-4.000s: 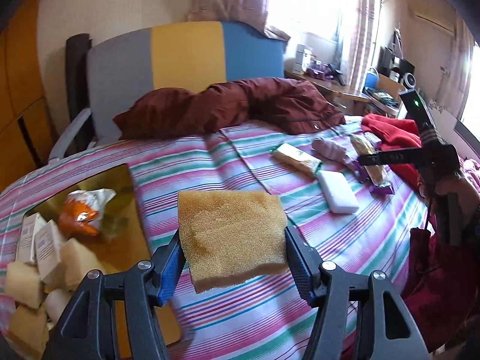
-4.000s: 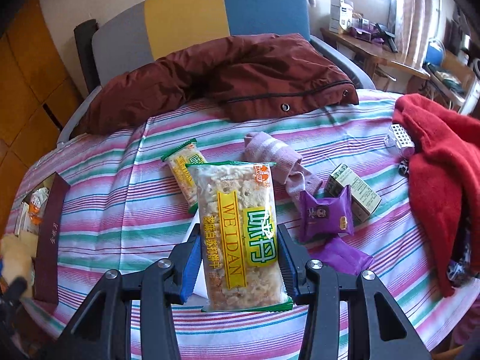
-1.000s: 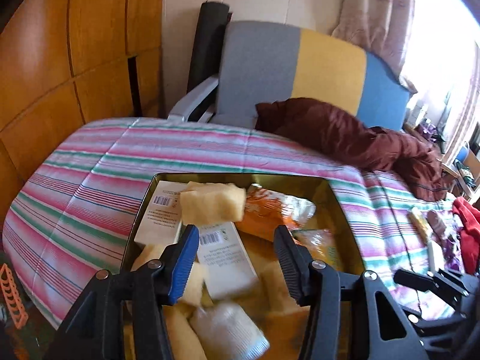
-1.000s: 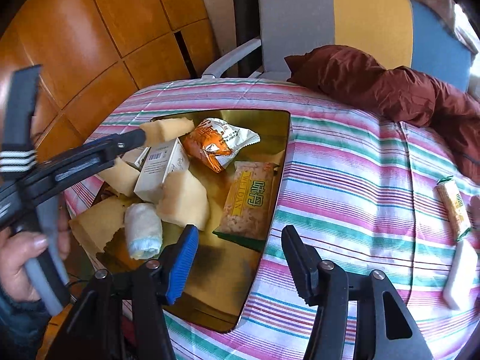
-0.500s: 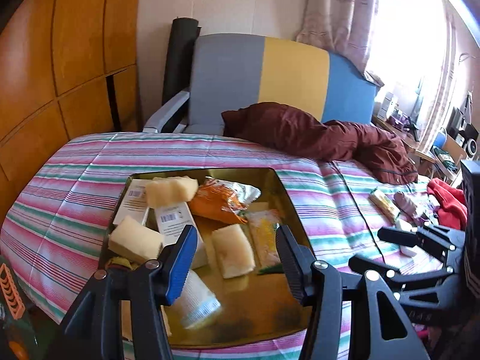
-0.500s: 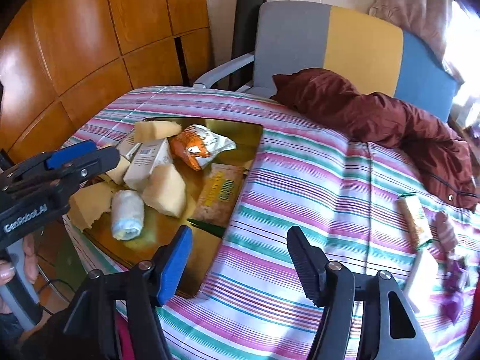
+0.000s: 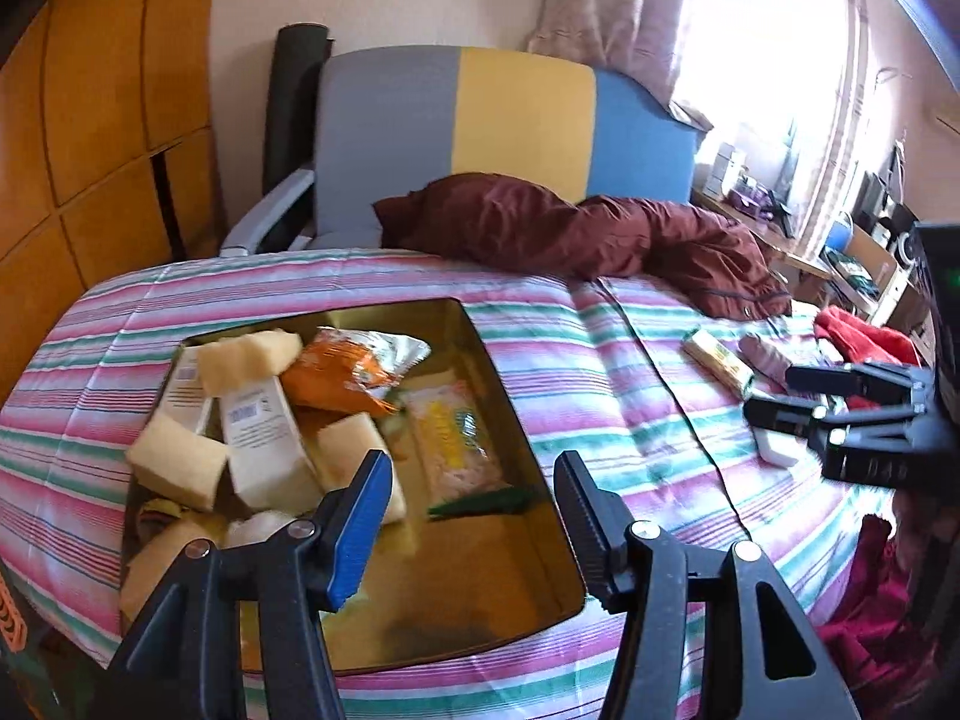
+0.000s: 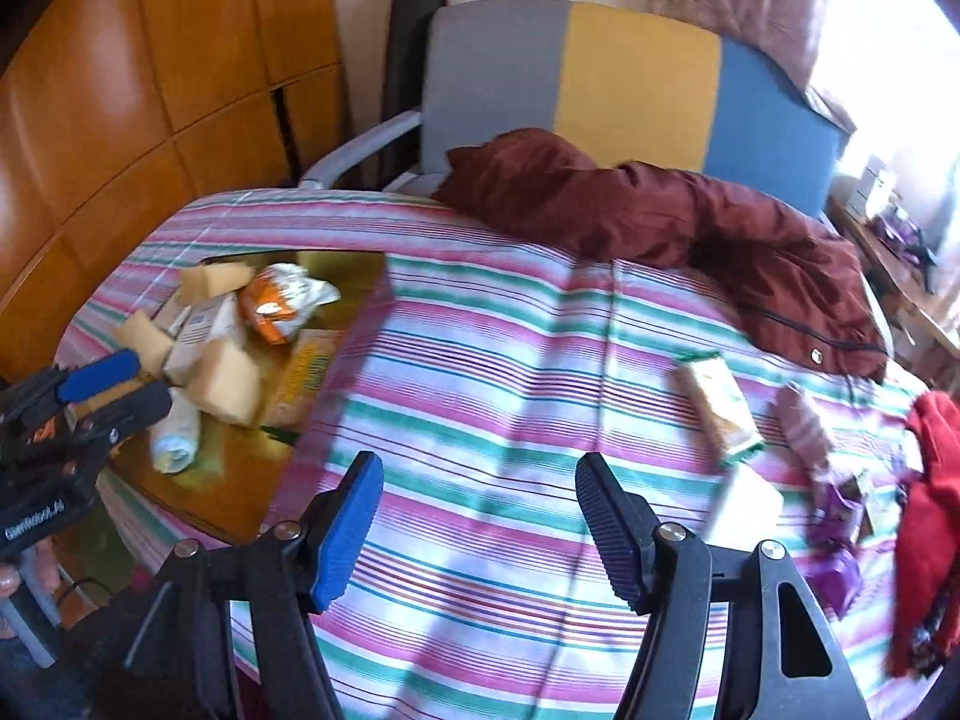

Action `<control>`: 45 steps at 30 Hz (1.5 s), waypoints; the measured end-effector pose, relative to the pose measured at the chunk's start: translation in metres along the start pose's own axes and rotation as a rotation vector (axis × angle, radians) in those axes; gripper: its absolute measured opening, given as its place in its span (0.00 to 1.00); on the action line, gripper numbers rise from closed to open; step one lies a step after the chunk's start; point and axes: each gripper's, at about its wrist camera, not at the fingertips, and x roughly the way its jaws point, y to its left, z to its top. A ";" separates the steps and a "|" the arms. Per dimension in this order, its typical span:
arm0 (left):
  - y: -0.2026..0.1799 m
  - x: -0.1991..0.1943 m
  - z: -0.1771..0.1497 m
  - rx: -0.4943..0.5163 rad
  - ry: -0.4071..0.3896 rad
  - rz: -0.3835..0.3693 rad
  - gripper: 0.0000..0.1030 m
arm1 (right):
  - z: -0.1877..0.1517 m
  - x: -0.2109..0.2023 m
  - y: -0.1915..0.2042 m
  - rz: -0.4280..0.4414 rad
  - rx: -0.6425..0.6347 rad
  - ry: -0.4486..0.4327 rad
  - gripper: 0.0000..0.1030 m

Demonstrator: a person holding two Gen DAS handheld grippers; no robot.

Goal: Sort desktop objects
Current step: 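Withdraw both tools from the tray toward the remaining items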

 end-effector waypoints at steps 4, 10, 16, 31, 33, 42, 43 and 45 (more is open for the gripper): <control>-0.011 0.006 -0.002 0.025 0.017 -0.008 0.55 | -0.002 -0.002 -0.028 -0.038 0.040 0.016 0.66; -0.027 0.016 -0.004 0.061 0.045 -0.019 0.55 | -0.006 -0.005 -0.068 -0.080 0.107 0.038 0.66; -0.046 0.027 -0.006 0.102 0.071 -0.044 0.55 | -0.012 -0.010 -0.112 -0.105 0.213 0.046 0.66; -0.098 0.056 -0.011 0.212 0.146 -0.134 0.55 | -0.039 -0.030 -0.247 -0.218 0.535 0.041 0.66; -0.106 0.061 -0.012 0.230 0.156 -0.141 0.55 | -0.043 -0.030 -0.263 -0.253 0.567 0.045 0.66; -0.135 0.081 -0.011 0.280 0.201 -0.171 0.56 | -0.071 0.012 -0.305 -0.243 0.717 0.204 0.66; -0.139 0.084 -0.011 0.286 0.207 -0.176 0.56 | -0.075 0.019 -0.306 -0.227 0.731 0.227 0.66; -0.146 0.089 -0.011 0.299 0.217 -0.186 0.56 | -0.082 0.030 -0.308 -0.203 0.754 0.268 0.66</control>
